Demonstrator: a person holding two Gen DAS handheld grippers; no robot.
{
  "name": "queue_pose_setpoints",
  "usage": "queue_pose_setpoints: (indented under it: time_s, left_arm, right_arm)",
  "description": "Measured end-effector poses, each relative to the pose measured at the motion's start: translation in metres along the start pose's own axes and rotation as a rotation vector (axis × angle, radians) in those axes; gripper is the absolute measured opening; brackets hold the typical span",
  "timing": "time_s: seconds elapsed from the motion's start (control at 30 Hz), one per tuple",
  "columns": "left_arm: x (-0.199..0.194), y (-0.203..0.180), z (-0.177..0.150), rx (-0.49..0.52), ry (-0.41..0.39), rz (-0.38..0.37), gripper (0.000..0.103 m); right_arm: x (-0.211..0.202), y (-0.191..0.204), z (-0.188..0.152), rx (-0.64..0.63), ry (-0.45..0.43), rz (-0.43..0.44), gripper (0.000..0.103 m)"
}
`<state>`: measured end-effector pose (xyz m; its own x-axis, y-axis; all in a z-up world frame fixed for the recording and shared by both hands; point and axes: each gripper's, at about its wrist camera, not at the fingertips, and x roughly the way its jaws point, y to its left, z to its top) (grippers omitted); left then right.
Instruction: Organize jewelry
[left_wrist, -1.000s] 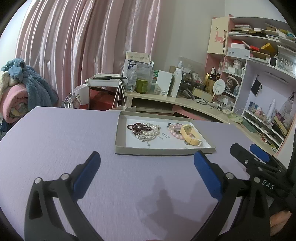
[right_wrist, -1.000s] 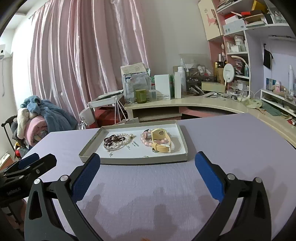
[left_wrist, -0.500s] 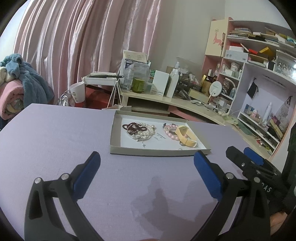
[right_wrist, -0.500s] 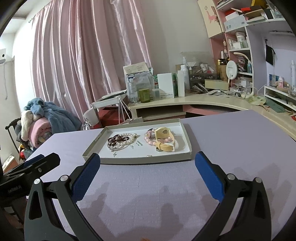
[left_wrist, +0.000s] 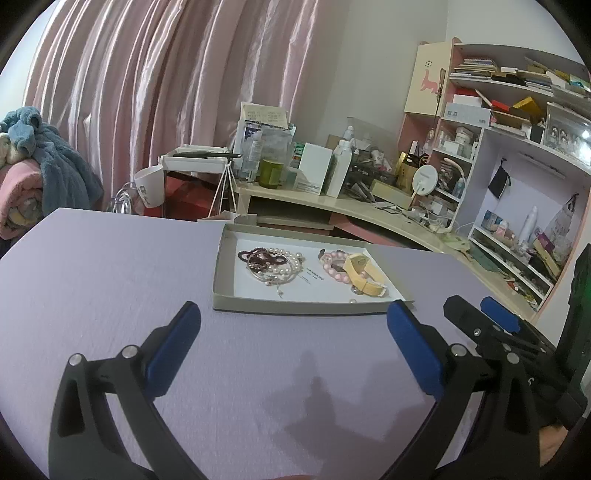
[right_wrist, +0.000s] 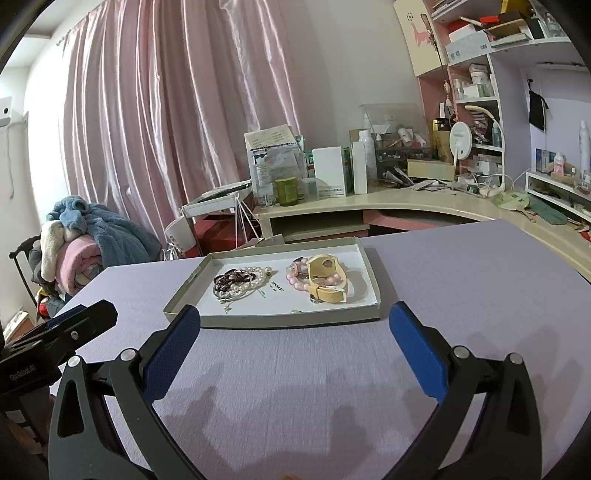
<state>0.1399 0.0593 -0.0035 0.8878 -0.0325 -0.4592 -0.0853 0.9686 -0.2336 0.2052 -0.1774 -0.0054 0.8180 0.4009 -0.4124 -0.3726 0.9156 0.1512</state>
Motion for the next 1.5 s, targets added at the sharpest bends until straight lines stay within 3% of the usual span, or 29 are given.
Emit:
queue_pose_setpoints:
  time_s: [1.5]
  left_arm:
    - [0.0028,0.0023,0.0051,0.02,-0.003,0.022,0.101]
  right_arm:
    - [-0.0013,-0.0004,0.0005,-0.004,-0.005,-0.003,0.102]
